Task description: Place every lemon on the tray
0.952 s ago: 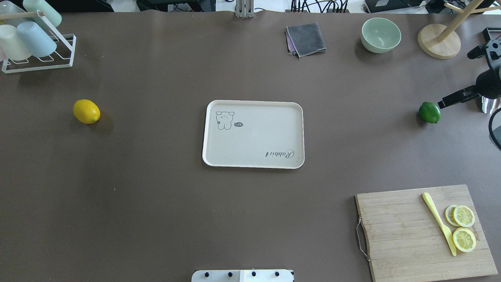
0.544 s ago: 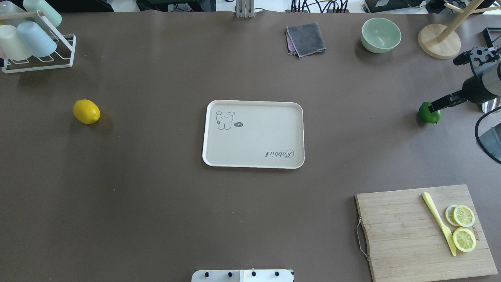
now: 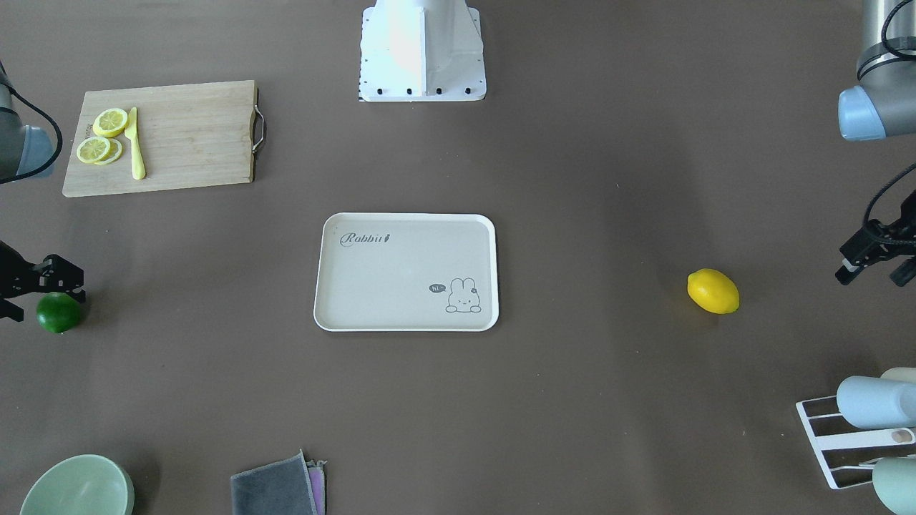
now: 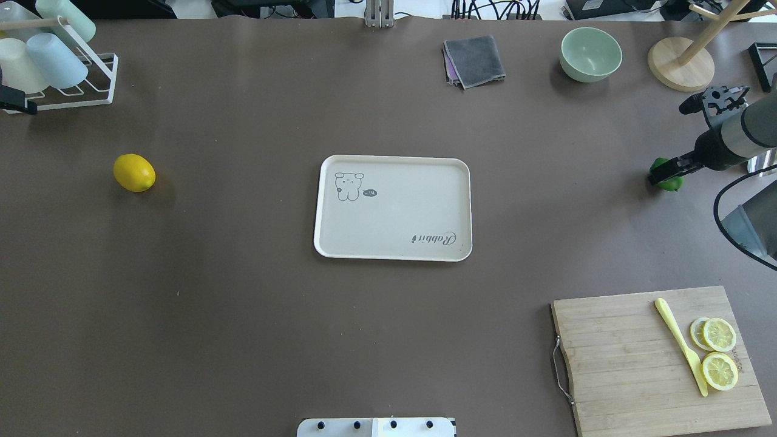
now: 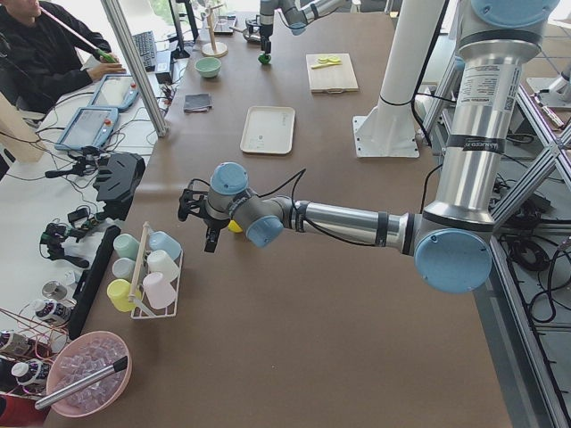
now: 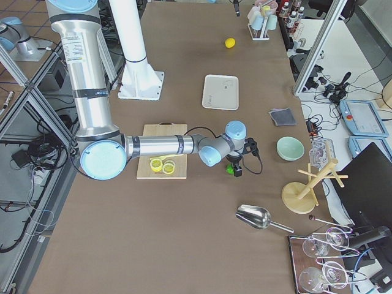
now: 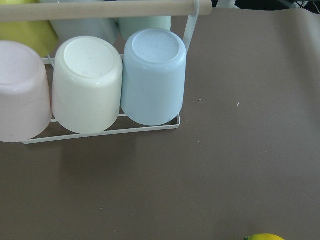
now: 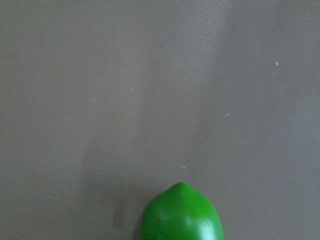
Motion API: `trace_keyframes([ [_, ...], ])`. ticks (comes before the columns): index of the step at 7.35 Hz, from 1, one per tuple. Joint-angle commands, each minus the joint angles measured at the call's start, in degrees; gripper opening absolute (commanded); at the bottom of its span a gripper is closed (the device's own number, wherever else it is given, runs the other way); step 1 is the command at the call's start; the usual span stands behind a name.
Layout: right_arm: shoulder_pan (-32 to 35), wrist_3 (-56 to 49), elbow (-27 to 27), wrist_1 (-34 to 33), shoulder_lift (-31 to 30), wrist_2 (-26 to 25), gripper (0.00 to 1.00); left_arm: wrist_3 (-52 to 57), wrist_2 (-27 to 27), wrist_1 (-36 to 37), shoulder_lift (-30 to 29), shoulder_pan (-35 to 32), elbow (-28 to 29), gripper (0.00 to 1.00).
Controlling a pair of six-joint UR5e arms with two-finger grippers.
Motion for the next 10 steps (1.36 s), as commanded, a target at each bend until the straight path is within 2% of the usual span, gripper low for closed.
trace_keyframes([
  [1, -1.48, -0.02, -0.25, -0.23, 0.63, -0.19, 0.66, -0.02, 0.02, -0.03, -0.02, 1.05, 0.14, 0.98],
  [2, -1.49, 0.15, -0.34, -0.76, 1.77, -0.02, 0.35, -0.11, 0.02, -0.03, -0.28, 2.71, 0.06, 0.98],
  [4, -1.31, 0.15, -0.25, -0.76, 2.13, 0.24, 0.0, 0.07, 0.02, -0.03, -0.81, 3.25, 0.5, 0.98],
  [5, 0.17, 0.24, 0.1, -0.85, 2.39, 1.29, 0.0, 0.07, 0.02, 0.06, -0.98, 3.25, 0.58, 0.98],
  [6, 2.71, 0.24, 0.54, -4.33, 4.57, 5.65, 0.0, 0.24, 0.11, 0.15, -1.59, 3.34, 1.02, 0.98],
  [7, 3.69, 0.24, 2.11, -7.32, 5.46, 6.74, 0.0, 0.25, 0.2, -0.03, -2.3, 4.3, 2.24, 0.98],
  [10, 3.7, 3.91, 6.68, -10.69, 6.61, 6.84, 0.0, -0.97, 3.54, -1.08, -2.91, 8.86, 2.43, 0.98],
])
